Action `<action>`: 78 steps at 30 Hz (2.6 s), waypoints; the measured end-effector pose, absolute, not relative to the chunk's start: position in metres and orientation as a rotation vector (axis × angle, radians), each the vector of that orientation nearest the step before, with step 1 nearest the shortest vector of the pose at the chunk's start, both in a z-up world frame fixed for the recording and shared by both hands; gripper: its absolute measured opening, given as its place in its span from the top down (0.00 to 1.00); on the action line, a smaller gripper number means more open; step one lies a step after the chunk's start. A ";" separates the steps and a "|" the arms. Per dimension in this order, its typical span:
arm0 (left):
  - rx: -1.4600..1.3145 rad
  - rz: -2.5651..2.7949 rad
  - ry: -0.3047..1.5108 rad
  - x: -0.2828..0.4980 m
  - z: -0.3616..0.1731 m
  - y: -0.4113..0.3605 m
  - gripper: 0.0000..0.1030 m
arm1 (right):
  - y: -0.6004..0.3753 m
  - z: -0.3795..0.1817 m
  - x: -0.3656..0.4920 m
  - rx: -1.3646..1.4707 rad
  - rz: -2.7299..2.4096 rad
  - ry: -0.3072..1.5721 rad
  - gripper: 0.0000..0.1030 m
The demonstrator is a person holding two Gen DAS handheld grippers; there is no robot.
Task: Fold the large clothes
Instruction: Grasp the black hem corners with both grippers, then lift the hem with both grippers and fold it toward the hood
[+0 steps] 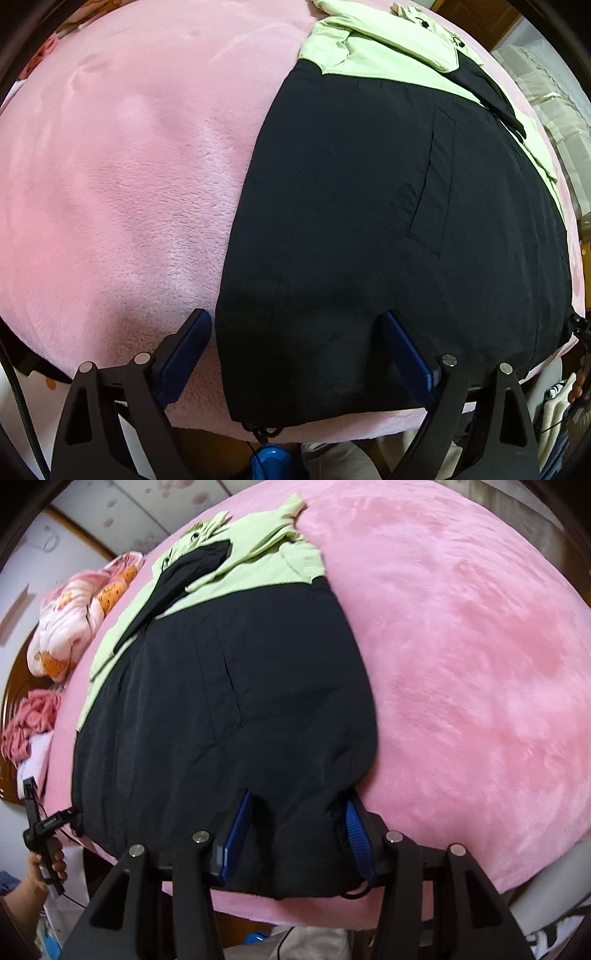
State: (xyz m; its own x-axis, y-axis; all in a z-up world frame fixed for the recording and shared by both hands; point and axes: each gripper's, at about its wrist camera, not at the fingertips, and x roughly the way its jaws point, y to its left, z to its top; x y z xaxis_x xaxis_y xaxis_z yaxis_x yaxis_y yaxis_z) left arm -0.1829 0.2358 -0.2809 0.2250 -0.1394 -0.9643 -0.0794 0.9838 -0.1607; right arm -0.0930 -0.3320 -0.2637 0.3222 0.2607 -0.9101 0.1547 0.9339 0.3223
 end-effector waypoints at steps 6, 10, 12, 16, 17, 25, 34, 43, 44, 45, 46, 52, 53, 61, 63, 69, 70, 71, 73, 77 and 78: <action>-0.207 -0.021 1.358 -0.178 -0.288 0.237 0.15 | -0.327 -0.271 -0.088 0.357 0.024 1.252 0.69; -0.210 -0.013 1.325 -0.164 -0.276 0.232 0.88 | -0.327 -0.262 -0.093 0.375 0.009 1.233 0.90; -0.259 0.007 1.328 -0.165 -0.270 0.236 0.91 | -0.324 -0.252 -0.096 0.356 -0.001 1.219 0.92; -0.251 0.010 1.307 -0.171 -0.250 0.237 0.93 | -0.320 -0.224 -0.104 0.354 -0.013 1.175 0.93; -0.249 -0.001 1.298 -0.175 -0.241 0.236 0.93 | -0.320 -0.215 -0.107 0.356 -0.015 1.161 0.93; -0.266 -0.073 1.280 -0.189 -0.181 0.238 0.94 | -0.309 -0.156 -0.116 0.296 -0.034 1.132 0.94; -0.286 -0.135 1.318 -0.189 -0.139 0.252 0.94 | -0.312 -0.118 -0.127 0.255 -0.072 1.183 0.94; -0.449 -0.135 1.291 -0.104 -0.104 0.265 0.94 | -0.320 -0.097 -0.072 0.318 -0.060 1.192 0.94; -0.475 -0.124 1.282 -0.093 -0.100 0.266 0.93 | -0.323 -0.095 -0.052 0.320 -0.049 1.191 0.94; -0.516 -0.106 1.266 -0.069 -0.100 0.265 0.93 | -0.324 -0.093 -0.038 0.320 -0.043 1.190 0.94; -0.536 -0.095 1.255 -0.053 -0.099 0.264 0.93 | -0.328 -0.091 -0.017 0.325 -0.037 1.187 0.94; -0.600 -0.009 1.165 0.066 -0.095 0.260 0.91 | -0.344 -0.089 0.109 0.382 -0.007 1.170 0.94; -0.589 0.003 1.161 0.082 -0.095 0.257 0.82 | -0.347 -0.090 0.136 0.383 -0.013 1.164 0.92; -0.545 0.040 1.207 0.194 -0.135 0.251 0.19 | -0.350 -0.121 0.229 0.443 -0.052 1.143 0.58; -0.472 0.027 1.258 0.209 -0.158 0.245 0.19 | -0.348 -0.138 0.234 0.449 -0.051 1.169 0.58; -0.235 -0.062 1.342 0.232 -0.208 0.219 0.19 | -0.351 -0.182 0.240 0.398 -0.102 1.228 0.58; -0.209 -0.067 1.344 0.234 -0.213 0.217 0.19 | -0.351 -0.188 0.242 0.380 -0.110 1.235 0.58; -0.158 -0.078 1.346 0.238 -0.221 0.211 0.19 | -0.351 -0.195 0.245 0.362 -0.116 1.244 0.58; -0.102 -0.089 1.346 0.242 -0.231 0.206 0.19 | -0.352 -0.205 0.250 0.340 -0.127 1.249 0.58; -0.020 -0.099 1.345 0.252 -0.248 0.198 0.19 | -0.358 -0.215 0.265 0.309 -0.132 1.228 0.58; -0.015 -0.103 1.342 0.253 -0.249 0.196 0.19 | -0.359 -0.218 0.269 0.306 -0.131 1.225 0.58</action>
State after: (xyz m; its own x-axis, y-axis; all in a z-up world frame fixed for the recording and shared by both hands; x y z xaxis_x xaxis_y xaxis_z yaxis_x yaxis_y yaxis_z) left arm 0.2535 0.1963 -0.2493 0.2226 -0.0833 -0.9714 0.0666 0.9953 -0.0701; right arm 0.2688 -0.3586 -0.2184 0.3378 0.0648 -0.9390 0.2620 0.9517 0.1599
